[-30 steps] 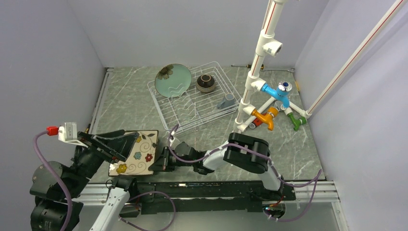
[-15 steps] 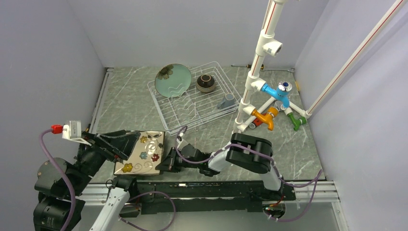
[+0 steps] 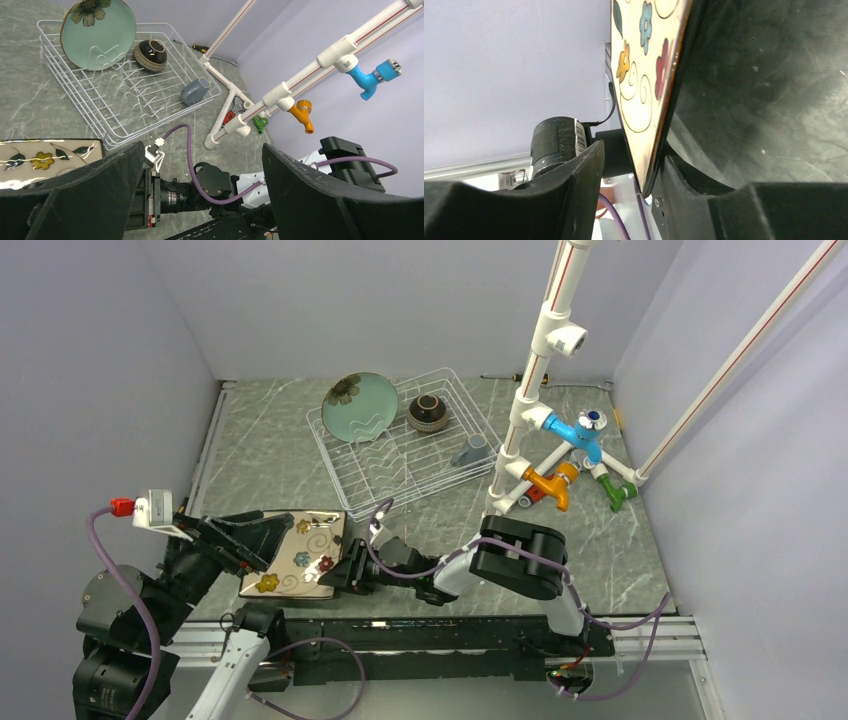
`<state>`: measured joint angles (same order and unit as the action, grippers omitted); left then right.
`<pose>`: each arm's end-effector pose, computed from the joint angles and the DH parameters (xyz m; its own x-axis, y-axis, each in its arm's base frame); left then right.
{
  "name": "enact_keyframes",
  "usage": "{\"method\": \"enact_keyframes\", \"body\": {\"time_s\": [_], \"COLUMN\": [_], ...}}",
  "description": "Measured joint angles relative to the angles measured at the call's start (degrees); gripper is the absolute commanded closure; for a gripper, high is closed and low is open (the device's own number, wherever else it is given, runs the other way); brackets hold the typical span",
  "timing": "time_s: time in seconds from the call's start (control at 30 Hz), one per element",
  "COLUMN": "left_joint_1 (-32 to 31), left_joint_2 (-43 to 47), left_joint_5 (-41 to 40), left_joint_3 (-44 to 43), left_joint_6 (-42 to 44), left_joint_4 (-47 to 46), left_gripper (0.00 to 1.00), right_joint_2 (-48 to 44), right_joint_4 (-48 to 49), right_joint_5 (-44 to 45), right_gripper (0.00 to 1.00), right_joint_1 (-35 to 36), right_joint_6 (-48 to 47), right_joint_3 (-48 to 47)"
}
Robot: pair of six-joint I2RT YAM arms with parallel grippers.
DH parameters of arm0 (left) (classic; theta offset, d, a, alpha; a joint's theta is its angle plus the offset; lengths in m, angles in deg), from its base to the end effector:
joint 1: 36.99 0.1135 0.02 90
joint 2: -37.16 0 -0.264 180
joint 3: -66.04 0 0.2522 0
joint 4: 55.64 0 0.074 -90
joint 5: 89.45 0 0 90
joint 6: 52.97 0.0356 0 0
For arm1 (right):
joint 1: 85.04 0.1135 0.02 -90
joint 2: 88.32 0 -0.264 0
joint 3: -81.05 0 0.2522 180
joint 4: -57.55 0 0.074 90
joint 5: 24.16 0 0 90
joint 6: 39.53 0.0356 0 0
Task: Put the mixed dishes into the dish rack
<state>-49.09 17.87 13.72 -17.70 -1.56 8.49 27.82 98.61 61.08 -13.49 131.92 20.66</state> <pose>-0.0132 -0.0055 0.4289 -0.2620 -0.5650 -0.7824 0.3371 0.7061 -0.6227 0.1188 0.3653 0.1143 -0.9719 0.2008 -0.1230 -0.0650 0.2734 0.9597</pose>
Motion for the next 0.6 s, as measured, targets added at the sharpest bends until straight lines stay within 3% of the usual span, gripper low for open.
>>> {"method": "enact_keyframes", "body": {"time_s": [0.6], "left_joint_1": [0.00], "left_joint_2": [0.46], "left_joint_5": [0.02], "left_joint_3": [0.98], "left_joint_6": [0.00], "left_joint_4": [-0.28], "left_gripper": [0.07], "right_joint_2": [0.44], "right_joint_4": [-6.67], "right_joint_5": [1.31], "right_gripper": [0.36], "right_joint_1": [-0.11], "right_joint_6": [0.61], "right_joint_3": [-3.48]}}
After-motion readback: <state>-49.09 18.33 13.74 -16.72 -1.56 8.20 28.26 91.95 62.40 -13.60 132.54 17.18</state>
